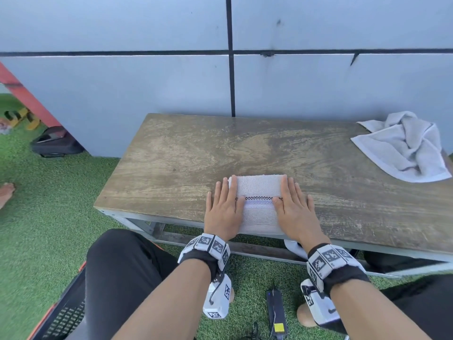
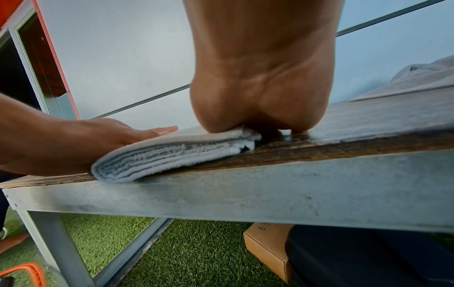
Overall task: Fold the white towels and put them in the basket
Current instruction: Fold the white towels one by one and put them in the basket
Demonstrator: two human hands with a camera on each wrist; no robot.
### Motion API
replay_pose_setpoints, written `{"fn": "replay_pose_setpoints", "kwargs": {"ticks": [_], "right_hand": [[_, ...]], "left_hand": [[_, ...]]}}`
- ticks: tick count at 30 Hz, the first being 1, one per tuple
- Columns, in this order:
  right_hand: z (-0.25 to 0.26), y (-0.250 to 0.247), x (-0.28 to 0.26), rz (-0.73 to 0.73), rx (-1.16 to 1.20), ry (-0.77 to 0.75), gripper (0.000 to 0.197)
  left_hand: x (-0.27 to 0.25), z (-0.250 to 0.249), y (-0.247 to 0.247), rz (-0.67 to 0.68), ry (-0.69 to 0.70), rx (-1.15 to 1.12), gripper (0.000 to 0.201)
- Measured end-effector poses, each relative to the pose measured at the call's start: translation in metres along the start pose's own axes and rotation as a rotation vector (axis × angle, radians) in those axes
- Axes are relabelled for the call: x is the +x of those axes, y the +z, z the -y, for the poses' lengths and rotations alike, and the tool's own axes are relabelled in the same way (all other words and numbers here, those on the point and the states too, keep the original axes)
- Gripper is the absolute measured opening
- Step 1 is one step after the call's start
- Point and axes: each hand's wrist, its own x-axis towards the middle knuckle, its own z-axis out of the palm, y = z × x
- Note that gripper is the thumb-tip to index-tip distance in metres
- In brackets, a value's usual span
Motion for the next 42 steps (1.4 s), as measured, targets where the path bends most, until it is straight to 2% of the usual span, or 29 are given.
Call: {"fn": "replay_pose_setpoints", "kwargs": {"ticks": [3,6,10,12,14,17,20,23,27,30,33,38,42], "right_hand": [[0.001,0.003,-0.005,-0.032,0.01,0.038,0.069],[0.003,0.004,-0.007,-0.048,0.012,0.061,0.068],[0.014,-0.003,-0.01,-0.075,0.091,0.094,0.061],[0.018,-0.006,-0.009,-0.063,0.128,0.096,0.057],[0.021,-0.012,-0.008,-0.066,0.198,0.103,0.049],[0.035,-0.031,-0.013,-0.062,0.435,0.128,0.019],[0.066,-0.053,-0.021,-0.077,0.589,0.087,0.028],[0.114,-0.074,-0.028,-0.165,0.671,-0.027,0.037],[0.197,-0.088,-0.037,-0.097,0.717,-0.258,0.039],[0.268,-0.08,-0.045,-0.013,0.613,-0.494,0.036],[0.339,-0.05,-0.062,0.047,0.457,-0.668,0.042],[0.429,0.035,-0.095,0.206,0.316,-0.807,0.044],[0.461,0.117,-0.108,0.354,0.29,-0.746,0.04]], "left_hand": [[0.0,0.0,-0.001,-0.001,-0.03,-0.017,0.068],[0.0,-0.005,-0.003,0.003,-0.072,-0.07,0.065],[0.0,-0.018,-0.009,-0.081,-0.108,-0.165,0.049],[0.0,-0.025,-0.015,-0.118,-0.105,-0.226,0.029],[-0.005,-0.033,-0.021,-0.093,-0.106,-0.383,0.011],[-0.015,-0.038,-0.037,-0.072,-0.12,-0.621,0.008],[-0.023,-0.037,-0.065,-0.118,-0.132,-0.744,0.01],[-0.034,-0.022,-0.108,-0.245,-0.155,-0.816,0.011],[-0.065,0.024,-0.177,-0.502,-0.226,-0.844,0.013],[-0.099,0.077,-0.217,-0.718,-0.287,-0.794,0.011],[-0.147,0.139,-0.236,-0.849,-0.41,-0.74,0.015],[-0.226,0.232,-0.226,-0.962,-0.654,-0.792,0.017],[-0.263,0.289,-0.183,-0.96,-0.86,-0.828,0.02]]}}
